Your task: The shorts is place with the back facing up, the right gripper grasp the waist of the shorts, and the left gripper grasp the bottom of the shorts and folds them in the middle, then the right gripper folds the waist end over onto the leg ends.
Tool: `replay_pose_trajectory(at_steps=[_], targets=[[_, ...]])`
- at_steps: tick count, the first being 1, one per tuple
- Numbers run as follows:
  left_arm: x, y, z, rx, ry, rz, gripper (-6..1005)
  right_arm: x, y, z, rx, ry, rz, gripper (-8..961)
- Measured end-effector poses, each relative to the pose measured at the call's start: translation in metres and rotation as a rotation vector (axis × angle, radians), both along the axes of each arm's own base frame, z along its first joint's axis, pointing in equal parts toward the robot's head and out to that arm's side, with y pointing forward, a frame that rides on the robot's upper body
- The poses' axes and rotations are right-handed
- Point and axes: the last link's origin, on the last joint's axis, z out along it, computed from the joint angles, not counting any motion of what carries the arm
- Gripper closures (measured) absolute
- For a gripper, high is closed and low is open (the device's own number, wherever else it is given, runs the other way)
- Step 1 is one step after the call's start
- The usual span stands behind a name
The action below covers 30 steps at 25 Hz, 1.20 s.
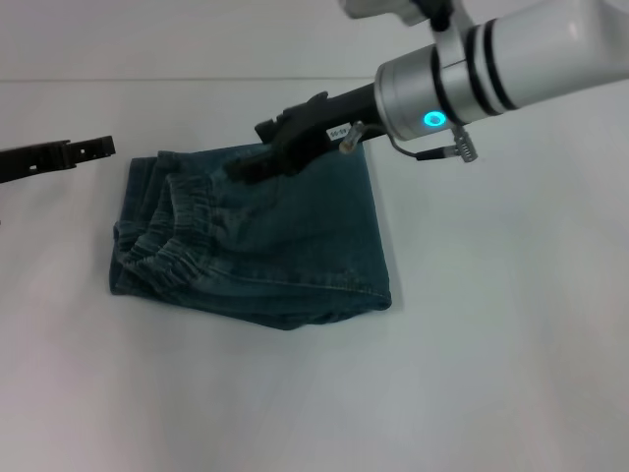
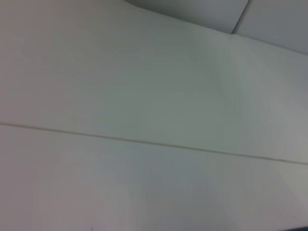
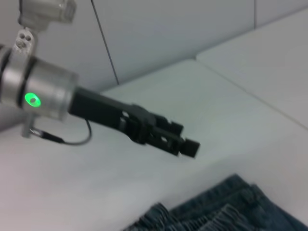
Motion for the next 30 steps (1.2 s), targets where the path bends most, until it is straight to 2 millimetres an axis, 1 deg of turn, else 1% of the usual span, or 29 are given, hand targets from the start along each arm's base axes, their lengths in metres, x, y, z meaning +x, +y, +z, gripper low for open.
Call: replay_pose_trajectory(at_steps=[4, 10, 15, 21, 26, 30], targets=[[0.000, 0.000, 0.003, 0.015, -0.012, -0.001, 64, 0.006, -0.007, 0.012, 0.028, 0.084, -0.008, 294], [0.002, -0.002, 0.007, 0.040, -0.062, -0.032, 64, 0.038, -0.021, 0.033, 0.074, 0.219, -0.076, 83], [0.004, -0.012, 0.009, 0.033, -0.140, -0.067, 64, 0.067, -0.039, 0.050, 0.098, 0.310, -0.107, 75], [0.009, -0.040, 0.012, 0.022, -0.287, -0.187, 64, 0.112, -0.064, 0.070, 0.162, 0.390, -0.149, 35], [0.018, -0.060, 0.005, -0.057, -0.352, -0.287, 64, 0.147, -0.091, 0.082, 0.191, 0.390, -0.148, 26], [0.028, -0.077, -0.006, -0.162, -0.375, -0.386, 64, 0.166, -0.114, 0.089, 0.165, 0.368, -0.107, 32]])
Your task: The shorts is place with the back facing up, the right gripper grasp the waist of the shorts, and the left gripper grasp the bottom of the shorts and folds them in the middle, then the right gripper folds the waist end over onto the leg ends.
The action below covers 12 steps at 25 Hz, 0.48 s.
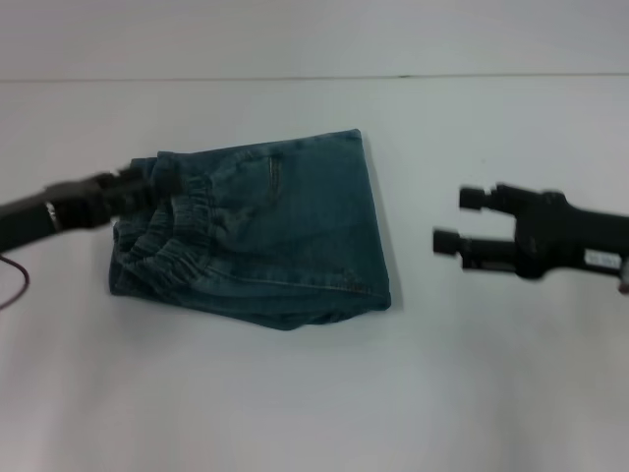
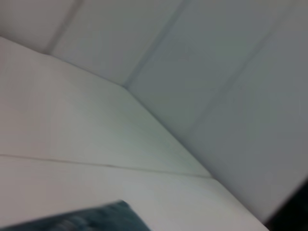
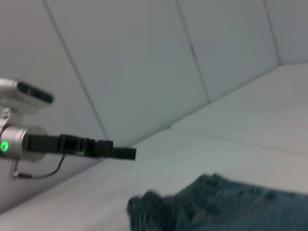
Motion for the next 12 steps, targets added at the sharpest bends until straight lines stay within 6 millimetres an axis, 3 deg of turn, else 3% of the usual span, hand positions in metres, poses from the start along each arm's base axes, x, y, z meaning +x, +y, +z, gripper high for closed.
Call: replay_pose_trajectory(at_steps=[6, 12], targets=[[0.006, -0.023, -0.014, -0.098, -0.016, -0.131, 64, 0.015, -0.023, 0.003, -0.116, -0.071, 0.037, 37], [0.011, -0.035, -0.020, -0.168, -0.015, -0.215, 64, 0.015, -0.029, 0.010, -0.158, -0.097, 0.065, 37]])
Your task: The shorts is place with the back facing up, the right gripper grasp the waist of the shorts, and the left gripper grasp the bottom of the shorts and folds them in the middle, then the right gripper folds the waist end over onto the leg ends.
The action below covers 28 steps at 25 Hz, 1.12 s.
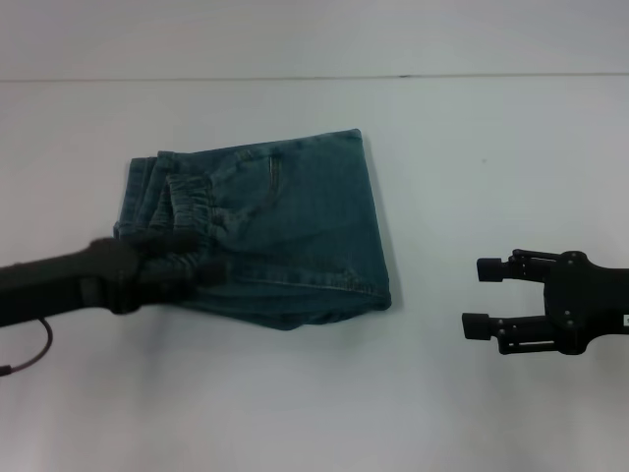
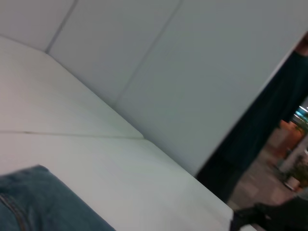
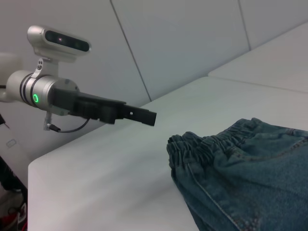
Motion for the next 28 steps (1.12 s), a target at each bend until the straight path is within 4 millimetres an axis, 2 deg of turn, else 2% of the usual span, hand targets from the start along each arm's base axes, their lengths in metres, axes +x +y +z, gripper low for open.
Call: replay_pose_trajectory(at_steps=[8, 20, 28], targets=[[0.003, -0.001, -0.011, -0.082, 0.051, -0.031, 64, -0.002, 0.003, 0.006, -0.028, -0.036, -0.003, 36], [0.001, 0.001, -0.010, -0.087, 0.056, -0.031, 64, -0.007, 0.010, 0.007, -0.006, -0.047, 0.016, 37], [0.003, 0.001, -0.017, -0.090, 0.039, -0.049, 64, -0.007, 0.014, 0.004, 0.033, -0.060, 0.027, 37]])
